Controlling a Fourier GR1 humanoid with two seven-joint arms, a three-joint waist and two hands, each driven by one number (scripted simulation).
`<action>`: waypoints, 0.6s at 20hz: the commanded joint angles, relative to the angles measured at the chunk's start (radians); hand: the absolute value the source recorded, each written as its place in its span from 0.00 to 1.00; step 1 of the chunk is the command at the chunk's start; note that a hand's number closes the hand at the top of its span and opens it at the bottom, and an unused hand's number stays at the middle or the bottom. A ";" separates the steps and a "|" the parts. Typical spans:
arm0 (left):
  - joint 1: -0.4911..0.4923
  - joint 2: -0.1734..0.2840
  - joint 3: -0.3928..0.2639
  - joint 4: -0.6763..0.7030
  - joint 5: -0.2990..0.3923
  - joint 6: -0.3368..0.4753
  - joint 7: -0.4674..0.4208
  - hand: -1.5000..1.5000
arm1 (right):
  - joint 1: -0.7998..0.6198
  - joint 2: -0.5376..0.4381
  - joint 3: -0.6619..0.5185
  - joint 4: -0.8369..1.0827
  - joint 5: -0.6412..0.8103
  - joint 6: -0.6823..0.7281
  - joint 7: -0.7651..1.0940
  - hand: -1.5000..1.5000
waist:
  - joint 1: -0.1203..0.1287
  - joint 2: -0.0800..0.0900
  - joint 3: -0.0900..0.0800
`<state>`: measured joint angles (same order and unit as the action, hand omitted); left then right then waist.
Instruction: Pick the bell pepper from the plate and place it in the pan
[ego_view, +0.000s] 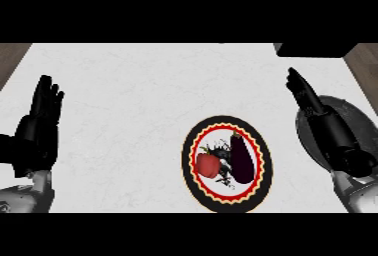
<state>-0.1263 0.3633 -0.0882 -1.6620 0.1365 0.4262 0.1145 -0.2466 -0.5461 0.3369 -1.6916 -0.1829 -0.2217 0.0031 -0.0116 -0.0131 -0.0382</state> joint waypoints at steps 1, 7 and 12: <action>-0.035 -0.034 -0.028 0.000 0.038 -0.040 0.038 0.50 | -0.094 0.003 0.067 0.014 0.121 -0.017 0.078 1.00 | 0.019 0.014 0.037; 0.020 -0.079 -0.162 0.047 0.123 -0.194 0.073 0.50 | -0.307 -0.213 0.279 0.116 0.546 0.069 0.137 1.00 | 0.047 -0.005 -0.021; 0.059 -0.127 -0.216 0.057 0.218 -0.302 0.088 0.50 | -0.371 0.119 0.414 0.193 0.824 -0.196 0.243 0.00 | 0.044 0.015 0.036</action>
<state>-0.1024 0.2583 -0.2725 -1.6086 0.3080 0.1800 0.1921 -0.5723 -0.5342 0.6583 -1.5483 0.4387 -0.3119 0.2105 0.0337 0.0022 -0.0122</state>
